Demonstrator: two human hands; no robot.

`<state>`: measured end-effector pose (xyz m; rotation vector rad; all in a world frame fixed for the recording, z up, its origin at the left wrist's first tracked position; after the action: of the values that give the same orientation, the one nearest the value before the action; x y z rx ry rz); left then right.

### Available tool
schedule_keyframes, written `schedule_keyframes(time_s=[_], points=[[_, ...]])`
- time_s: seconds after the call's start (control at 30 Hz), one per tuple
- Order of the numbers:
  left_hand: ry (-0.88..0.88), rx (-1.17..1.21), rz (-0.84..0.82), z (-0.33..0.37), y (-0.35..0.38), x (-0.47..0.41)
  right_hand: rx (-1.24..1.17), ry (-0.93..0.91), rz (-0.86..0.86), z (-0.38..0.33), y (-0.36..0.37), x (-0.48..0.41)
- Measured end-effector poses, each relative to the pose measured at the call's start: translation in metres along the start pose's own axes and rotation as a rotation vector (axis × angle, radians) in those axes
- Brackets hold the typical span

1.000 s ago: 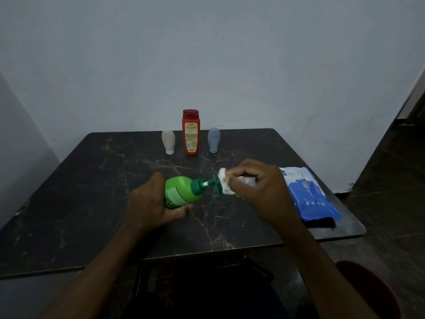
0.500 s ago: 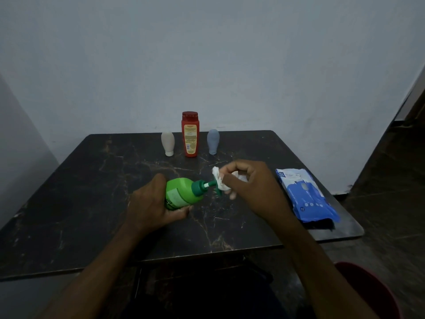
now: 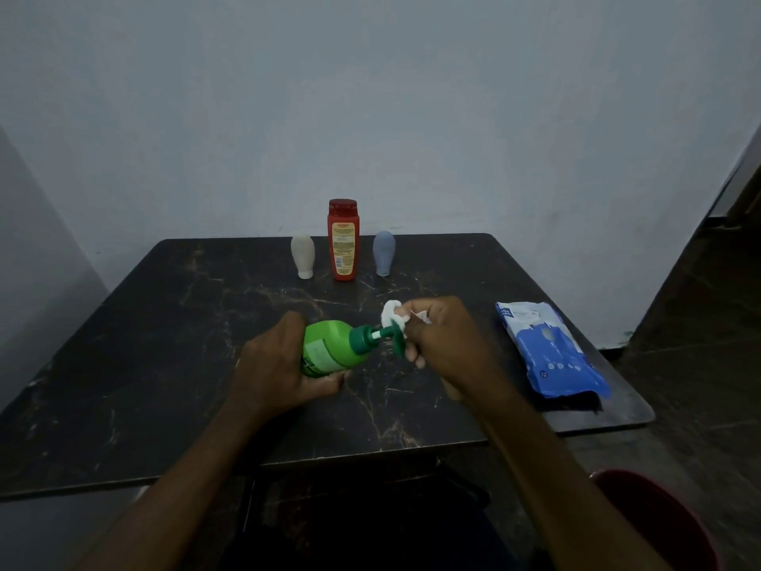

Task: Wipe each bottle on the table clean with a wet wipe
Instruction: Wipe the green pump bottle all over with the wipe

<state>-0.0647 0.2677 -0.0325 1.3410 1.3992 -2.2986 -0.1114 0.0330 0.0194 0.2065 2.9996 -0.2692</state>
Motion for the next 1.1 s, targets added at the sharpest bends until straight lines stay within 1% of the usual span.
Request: schedule_keyframes(time_s=[0.07, 0.1, 0.17, 0.2, 0.27, 0.4, 0.5, 0.57, 0.63, 0.73, 0.87, 0.93, 1.0, 1.1], points=[[-0.016, 0.014, 0.006, 0.001, 0.000, 0.000, -0.095, 0.054, -0.030, 0.005, 0.003, 0.000], [-0.022, 0.015, 0.013, 0.000, 0.000, 0.000, -0.179, 0.049, -0.056, 0.006, 0.003, 0.001], [-0.024, 0.013, 0.026, -0.002, 0.000, 0.000, -0.331, -0.004, -0.101, 0.008, -0.002, 0.004], [-0.023, 0.011, 0.032, -0.003, 0.000, 0.000, -0.350, -0.038, -0.114, 0.009, -0.004, 0.006], [-0.023, 0.006, 0.034, -0.003, 0.000, -0.001, -0.317, -0.070, -0.129, 0.011, -0.007, 0.008], [-0.007, 0.010, 0.013, -0.003, 0.001, 0.001, -0.291, -0.041, -0.101, 0.009, -0.005, 0.004], [-0.026, 0.006, 0.007, -0.003, 0.001, 0.000, -0.184, -0.049, -0.064, 0.000, -0.005, -0.002], [-0.060, 0.005, -0.005, -0.004, 0.001, -0.002, -0.185, -0.031, -0.033, -0.004, -0.006, -0.006], [-0.107, 0.021, -0.014, -0.003, 0.000, -0.005, -0.240, 0.003, 0.026, -0.002, -0.008, -0.009], [-0.215, 0.075, -0.002, -0.003, -0.003, -0.014, -0.271, 0.057, 0.101, 0.011, -0.010, -0.007], [-0.398, 0.277, 0.066, -0.007, -0.011, -0.028, -0.355, 0.042, 0.173, 0.021, -0.018, -0.004], [-0.415, 0.311, 0.052, -0.002, -0.011, -0.030, -0.436, 0.045, 0.149, 0.015, -0.020, -0.009], [-0.374, 0.313, 0.018, 0.006, -0.009, -0.029, -0.502, 0.039, 0.103, 0.006, -0.017, -0.017], [-0.296, 0.361, -0.019, 0.018, -0.008, -0.028, -0.507, 0.023, -0.031, -0.005, -0.006, -0.032]])
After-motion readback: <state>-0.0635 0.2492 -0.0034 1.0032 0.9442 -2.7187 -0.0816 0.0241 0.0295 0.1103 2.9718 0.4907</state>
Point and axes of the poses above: each hand's wrist, its own x-axis away from the middle knuckle, its own y-axis out of the palm, z = x × y, the point moved 2 cm from there along -x, towards the middle knuckle, and after that the axes turned 5 degrees about z, right-handed, at the moved point
